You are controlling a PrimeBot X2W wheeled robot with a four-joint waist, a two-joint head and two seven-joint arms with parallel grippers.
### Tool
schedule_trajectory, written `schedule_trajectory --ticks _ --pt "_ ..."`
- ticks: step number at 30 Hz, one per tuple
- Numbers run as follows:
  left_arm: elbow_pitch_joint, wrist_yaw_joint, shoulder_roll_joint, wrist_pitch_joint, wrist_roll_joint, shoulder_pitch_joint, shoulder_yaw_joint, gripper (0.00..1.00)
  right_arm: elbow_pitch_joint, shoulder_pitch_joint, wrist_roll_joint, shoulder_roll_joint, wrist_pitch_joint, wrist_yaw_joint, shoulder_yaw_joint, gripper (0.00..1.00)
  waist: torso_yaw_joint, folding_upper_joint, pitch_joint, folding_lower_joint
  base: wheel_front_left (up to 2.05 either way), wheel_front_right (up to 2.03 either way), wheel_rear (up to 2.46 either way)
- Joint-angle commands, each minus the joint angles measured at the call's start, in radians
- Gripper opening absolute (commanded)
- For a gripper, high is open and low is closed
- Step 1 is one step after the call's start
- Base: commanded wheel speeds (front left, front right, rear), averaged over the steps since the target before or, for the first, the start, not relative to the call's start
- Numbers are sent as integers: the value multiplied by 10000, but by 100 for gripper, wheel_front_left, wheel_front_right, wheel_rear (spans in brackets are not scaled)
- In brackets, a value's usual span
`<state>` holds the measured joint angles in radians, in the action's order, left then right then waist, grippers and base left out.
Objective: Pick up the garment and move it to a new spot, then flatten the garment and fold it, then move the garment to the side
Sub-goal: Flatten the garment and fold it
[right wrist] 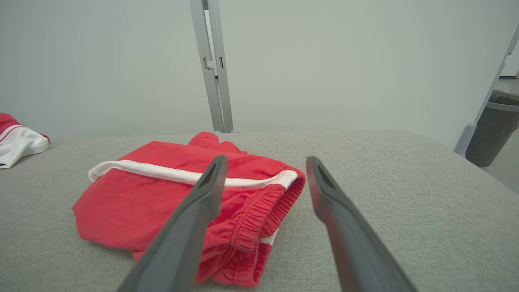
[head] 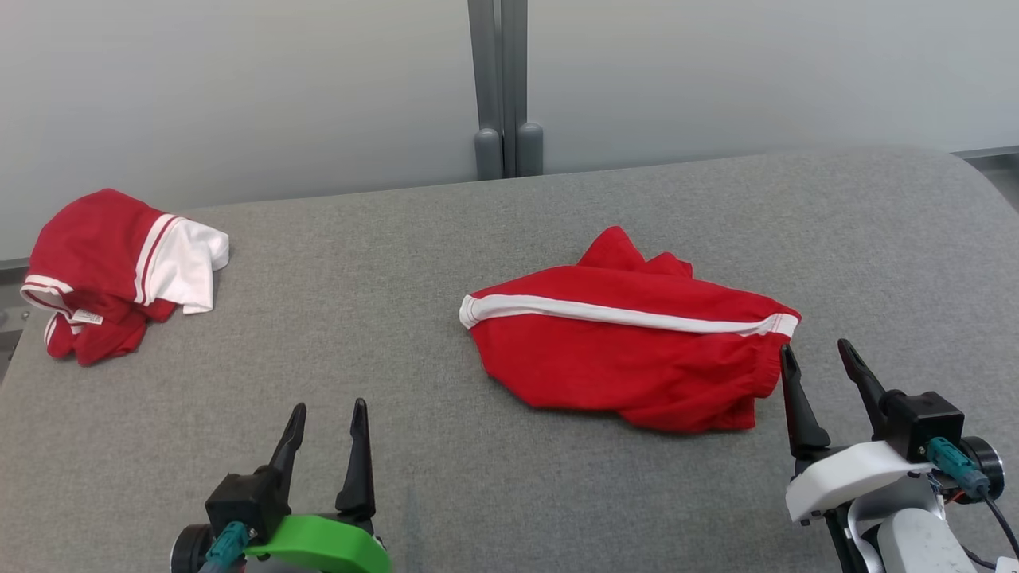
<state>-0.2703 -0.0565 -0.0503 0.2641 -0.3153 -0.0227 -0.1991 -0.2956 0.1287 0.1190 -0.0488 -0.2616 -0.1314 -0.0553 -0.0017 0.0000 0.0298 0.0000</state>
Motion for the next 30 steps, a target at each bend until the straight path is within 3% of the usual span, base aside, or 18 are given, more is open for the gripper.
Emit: schedule_trajectory --ticks 1,19,23,30 --pt "41 72 -6 2 -45 163 67 100 5 -185 80 -34 -48 13 6 100 18 0 24 0 0 0 0" --pt "24 72 -5 2 71 136 104 100 -498 149 154 -35 -32 15 166 100 10 0 -27 0 0 0 0" --pt "27 94 -5 2 55 80 75 100 -818 555 525 -35 661 15 55 100 10 0 -75 0 0 0 0" --pt "7 114 -7 2 -16 15 11 100 -754 1458 1067 -154 2821 15 -380 100 46 0 -203 0 0 0 0"
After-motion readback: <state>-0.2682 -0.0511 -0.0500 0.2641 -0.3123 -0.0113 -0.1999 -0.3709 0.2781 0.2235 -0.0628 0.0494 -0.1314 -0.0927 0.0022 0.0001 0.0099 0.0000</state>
